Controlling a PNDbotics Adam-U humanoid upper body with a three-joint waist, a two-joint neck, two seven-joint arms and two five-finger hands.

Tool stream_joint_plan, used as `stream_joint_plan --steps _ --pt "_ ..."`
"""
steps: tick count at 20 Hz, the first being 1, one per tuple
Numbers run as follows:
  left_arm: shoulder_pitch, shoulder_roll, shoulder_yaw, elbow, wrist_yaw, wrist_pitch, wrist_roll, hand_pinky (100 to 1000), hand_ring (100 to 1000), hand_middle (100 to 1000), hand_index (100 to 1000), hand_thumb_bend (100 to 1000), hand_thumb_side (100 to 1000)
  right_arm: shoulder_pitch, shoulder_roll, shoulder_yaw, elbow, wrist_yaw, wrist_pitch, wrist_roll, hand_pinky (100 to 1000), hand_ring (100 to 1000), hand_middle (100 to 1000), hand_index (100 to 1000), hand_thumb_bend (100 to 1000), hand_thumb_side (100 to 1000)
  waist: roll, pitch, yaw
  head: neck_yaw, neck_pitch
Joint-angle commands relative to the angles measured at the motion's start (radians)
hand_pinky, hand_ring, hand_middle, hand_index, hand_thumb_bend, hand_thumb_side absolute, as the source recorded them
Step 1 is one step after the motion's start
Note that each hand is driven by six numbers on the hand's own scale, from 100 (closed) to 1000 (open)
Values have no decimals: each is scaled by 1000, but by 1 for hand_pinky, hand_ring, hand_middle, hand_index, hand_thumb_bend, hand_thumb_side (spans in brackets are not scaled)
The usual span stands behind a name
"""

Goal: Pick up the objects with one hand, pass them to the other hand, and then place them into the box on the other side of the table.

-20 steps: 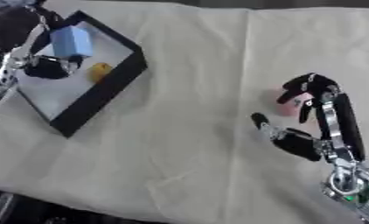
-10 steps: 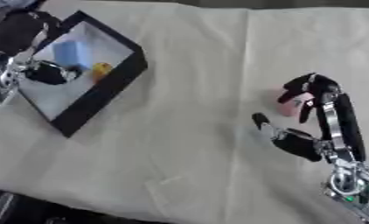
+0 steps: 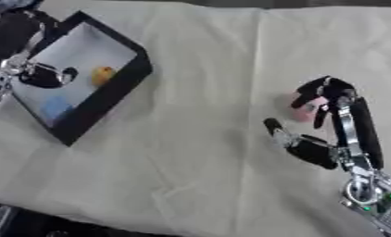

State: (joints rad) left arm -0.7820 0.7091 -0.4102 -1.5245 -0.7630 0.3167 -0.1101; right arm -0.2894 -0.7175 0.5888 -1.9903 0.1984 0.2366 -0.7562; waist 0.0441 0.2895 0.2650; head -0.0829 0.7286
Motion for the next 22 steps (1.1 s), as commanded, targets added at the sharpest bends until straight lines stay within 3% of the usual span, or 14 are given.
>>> stream_joint_plan --steps 1,2,4,10,15,22 --pt "-8 16 30 -67 44 -13 65 799 708 651 738 299 100 -1 -14 -16 -10 10 -6 -1 227 602 577 475 585 100 -12 -20 -3 -24 6" --pt "-7 15 37 -87 66 -9 83 820 695 640 732 154 100 3 -16 -18 -10 13 -8 -1 230 605 579 479 585 100 -13 -21 -5 -32 7" --pt "-1 17 50 -140 142 2 114 847 693 638 731 100 112 14 -24 -26 -10 24 -10 4 233 609 584 485 586 100 -15 -24 -9 -43 8" --pt "31 65 83 -288 355 43 163 877 683 621 719 100 188 56 -52 -64 -10 60 27 45 243 650 623 532 591 100 -18 -30 -25 -71 14" --pt "52 96 104 -351 416 81 157 885 681 619 719 100 232 69 -82 -109 -10 75 99 105 257 680 655 564 601 100 -17 -36 -31 -93 14" --pt "65 119 139 -373 474 111 167 895 673 610 719 100 311 59 -117 -149 -10 69 141 171 268 704 683 599 602 100 -17 -42 -32 -122 19"
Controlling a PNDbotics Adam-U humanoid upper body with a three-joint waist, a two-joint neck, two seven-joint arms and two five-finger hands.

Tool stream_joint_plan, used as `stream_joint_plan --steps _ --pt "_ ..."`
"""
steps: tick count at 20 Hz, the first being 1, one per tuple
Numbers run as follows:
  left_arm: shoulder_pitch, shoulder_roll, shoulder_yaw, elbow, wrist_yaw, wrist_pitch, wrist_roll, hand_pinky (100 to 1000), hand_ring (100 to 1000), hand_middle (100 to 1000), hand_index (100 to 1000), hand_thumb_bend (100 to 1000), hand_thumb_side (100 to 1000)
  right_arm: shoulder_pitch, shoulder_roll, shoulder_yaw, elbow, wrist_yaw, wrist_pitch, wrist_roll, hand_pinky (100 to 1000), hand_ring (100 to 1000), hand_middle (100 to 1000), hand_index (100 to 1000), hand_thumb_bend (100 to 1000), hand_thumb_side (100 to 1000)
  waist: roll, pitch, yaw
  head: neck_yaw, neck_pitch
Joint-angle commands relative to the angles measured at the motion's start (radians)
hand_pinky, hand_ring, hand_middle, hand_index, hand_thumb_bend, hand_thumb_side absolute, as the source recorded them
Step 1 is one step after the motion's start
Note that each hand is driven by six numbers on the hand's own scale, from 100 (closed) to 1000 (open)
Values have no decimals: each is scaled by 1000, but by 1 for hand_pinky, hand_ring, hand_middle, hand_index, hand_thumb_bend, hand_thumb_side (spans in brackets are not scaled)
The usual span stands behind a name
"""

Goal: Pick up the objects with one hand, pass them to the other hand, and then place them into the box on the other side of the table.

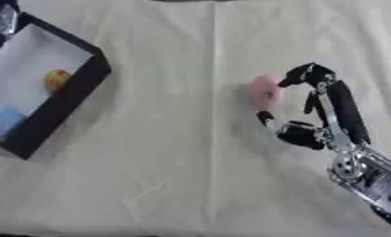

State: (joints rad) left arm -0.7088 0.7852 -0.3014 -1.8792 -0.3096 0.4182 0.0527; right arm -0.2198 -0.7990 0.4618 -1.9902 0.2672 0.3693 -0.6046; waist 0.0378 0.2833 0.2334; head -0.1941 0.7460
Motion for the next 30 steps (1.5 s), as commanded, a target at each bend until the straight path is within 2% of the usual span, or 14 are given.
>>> stream_joint_plan --steps 1,6,11,12,18,24,30 --pt "-7 47 36 -22 31 11 6 895 672 608 719 100 316 -13 -39 -24 -10 -5 11 25 268 705 683 601 602 100 -10 -37 1 -16 2" --pt "-4 65 54 -43 84 12 11 894 658 594 718 100 354 -19 -60 -39 -10 -67 55 49 268 712 698 611 598 100 -10 -39 9 -38 2" --pt "-2 70 51 -64 116 6 3 894 654 589 715 100 365 -18 -82 -53 -10 -131 153 110 323 731 730 656 587 100 -14 -39 11 -53 1" --pt "-1 70 50 -67 118 5 2 894 653 588 714 100 362 -18 -85 -59 -10 -139 172 122 335 735 736 671 538 100 -14 -39 11 -53 1" --pt "3 67 46 -71 111 8 -1 892 654 588 714 100 356 -20 -105 -89 -10 -177 250 178 366 742 745 712 407 100 -10 -36 9 -56 -1" --pt "-1 60 42 -58 100 10 -6 892 653 587 713 100 357 -26 -116 -100 -10 -216 257 197 372 744 751 715 427 100 -10 -35 12 -64 -2" --pt "-16 70 38 -66 94 4 -13 883 656 589 714 100 321 -31 -123 -94 -10 -238 215 212 385 749 760 717 482 100 -12 -34 23 -70 -2"
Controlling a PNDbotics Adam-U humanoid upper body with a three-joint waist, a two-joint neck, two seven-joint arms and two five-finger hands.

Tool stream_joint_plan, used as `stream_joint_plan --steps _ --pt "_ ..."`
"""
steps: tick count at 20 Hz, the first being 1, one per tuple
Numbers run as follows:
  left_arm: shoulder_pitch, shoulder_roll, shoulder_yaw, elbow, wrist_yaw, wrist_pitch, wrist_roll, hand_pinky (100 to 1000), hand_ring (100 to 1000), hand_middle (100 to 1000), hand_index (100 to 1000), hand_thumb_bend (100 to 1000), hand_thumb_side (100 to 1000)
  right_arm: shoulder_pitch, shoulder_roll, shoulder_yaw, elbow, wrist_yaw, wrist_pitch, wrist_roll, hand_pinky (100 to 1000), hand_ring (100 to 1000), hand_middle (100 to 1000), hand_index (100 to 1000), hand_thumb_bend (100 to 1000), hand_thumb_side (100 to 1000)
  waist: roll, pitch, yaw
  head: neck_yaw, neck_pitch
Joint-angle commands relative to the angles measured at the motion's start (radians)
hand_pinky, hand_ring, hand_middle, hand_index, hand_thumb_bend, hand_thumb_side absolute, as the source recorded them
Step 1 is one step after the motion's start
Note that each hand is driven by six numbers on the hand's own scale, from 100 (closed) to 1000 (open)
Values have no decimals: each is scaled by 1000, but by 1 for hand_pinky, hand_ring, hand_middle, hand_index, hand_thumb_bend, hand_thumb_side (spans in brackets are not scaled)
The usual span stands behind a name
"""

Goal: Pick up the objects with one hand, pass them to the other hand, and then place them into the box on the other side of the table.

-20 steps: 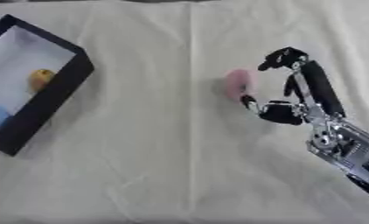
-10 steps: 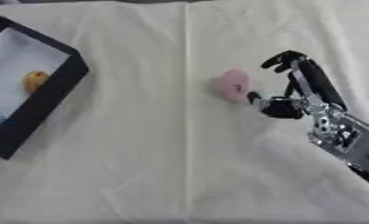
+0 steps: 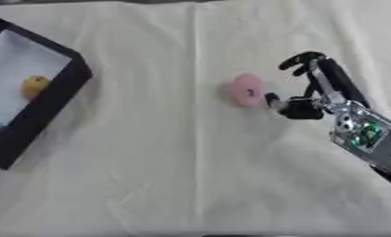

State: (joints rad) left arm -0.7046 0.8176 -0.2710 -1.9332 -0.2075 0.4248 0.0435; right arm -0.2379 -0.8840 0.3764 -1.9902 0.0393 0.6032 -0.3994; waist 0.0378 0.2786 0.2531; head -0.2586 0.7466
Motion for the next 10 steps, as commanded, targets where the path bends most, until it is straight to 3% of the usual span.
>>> stream_joint_plan --steps 1,5,10 --pt "-23 39 8 -15 -8 -4 -6 883 656 589 714 100 318 -15 -39 -7 -10 -13 -28 14 390 754 764 717 509 100 -12 -29 6 -7 -3" --pt "-25 45 7 -22 -10 -5 -11 880 657 590 715 100 304 -19 -42 -5 -10 -12 -63 36 410 772 776 725 570 133 -14 -28 13 -10 -2" --pt "-23 47 6 -22 -17 -4 -12 878 657 588 715 100 301 -19 -45 -8 -10 -23 -79 46 413 773 772 717 565 133 -16 -26 17 -11 -4"
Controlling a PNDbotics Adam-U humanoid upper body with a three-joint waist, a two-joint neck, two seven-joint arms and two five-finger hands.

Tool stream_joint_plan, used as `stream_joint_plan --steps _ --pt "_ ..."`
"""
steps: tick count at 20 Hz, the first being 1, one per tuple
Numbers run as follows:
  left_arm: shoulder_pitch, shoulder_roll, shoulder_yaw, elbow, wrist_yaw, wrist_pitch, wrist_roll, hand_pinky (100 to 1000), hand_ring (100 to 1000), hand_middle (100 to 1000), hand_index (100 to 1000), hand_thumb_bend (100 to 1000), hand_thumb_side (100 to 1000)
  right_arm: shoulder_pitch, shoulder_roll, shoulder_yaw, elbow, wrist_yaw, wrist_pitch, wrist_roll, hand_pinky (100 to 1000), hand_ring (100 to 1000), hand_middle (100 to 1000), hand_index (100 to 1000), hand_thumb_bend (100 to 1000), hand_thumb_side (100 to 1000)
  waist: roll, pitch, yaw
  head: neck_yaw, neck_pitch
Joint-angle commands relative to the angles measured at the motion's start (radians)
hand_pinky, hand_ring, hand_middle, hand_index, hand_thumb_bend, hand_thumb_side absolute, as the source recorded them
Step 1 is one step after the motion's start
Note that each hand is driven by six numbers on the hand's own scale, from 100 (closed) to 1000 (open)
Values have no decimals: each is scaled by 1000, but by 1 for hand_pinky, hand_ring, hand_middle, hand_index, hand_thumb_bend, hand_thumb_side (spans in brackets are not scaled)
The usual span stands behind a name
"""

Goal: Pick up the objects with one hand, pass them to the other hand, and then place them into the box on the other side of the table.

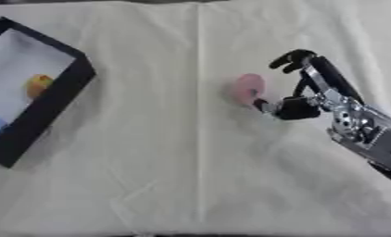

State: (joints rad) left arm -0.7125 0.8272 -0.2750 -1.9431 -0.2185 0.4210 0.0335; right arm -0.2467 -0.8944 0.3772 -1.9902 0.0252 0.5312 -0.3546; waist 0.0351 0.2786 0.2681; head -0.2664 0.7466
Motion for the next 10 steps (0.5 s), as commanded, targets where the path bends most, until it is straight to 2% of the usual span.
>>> stream_joint_plan --steps 1,10 --pt "-15 37 9 -12 -4 0 -2 878 656 587 715 100 303 -10 -35 -9 -10 -8 -3 -1 416 773 770 714 551 134 -14 -25 3 -2 -5" --pt "-16 31 2 -10 -18 -3 -7 877 657 586 714 100 301 -16 -42 -5 -10 20 47 -23 429 772 765 718 510 132 -16 -15 9 -6 -11"
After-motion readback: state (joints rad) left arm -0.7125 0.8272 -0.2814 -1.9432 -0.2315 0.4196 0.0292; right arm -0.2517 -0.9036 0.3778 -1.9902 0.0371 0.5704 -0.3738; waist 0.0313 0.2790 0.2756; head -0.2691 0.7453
